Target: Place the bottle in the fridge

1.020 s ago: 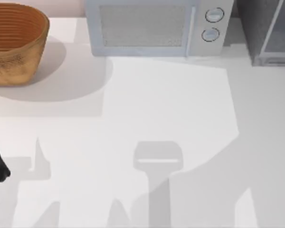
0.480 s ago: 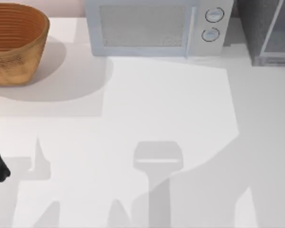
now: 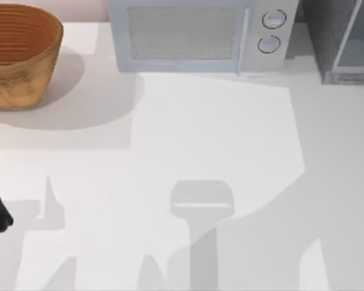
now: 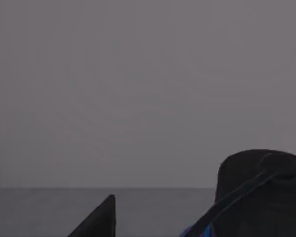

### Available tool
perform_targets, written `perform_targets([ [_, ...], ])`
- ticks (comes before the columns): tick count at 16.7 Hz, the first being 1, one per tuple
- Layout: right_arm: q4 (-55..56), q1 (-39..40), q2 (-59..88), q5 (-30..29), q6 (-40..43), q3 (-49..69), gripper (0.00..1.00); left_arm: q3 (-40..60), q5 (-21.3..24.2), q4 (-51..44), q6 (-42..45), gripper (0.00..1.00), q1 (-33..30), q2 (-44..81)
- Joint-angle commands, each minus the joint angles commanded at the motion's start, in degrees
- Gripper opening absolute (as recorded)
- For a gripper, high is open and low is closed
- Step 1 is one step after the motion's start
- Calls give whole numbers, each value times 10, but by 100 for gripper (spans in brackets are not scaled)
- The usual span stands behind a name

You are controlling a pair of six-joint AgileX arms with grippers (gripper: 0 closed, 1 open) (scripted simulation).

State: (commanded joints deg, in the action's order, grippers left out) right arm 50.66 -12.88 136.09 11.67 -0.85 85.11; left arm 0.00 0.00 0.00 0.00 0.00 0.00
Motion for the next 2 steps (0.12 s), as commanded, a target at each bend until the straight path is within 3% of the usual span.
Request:
perform_targets([
  [2, 0, 0, 0, 0, 0, 0, 100, 0, 0, 0, 0, 100, 0, 0],
])
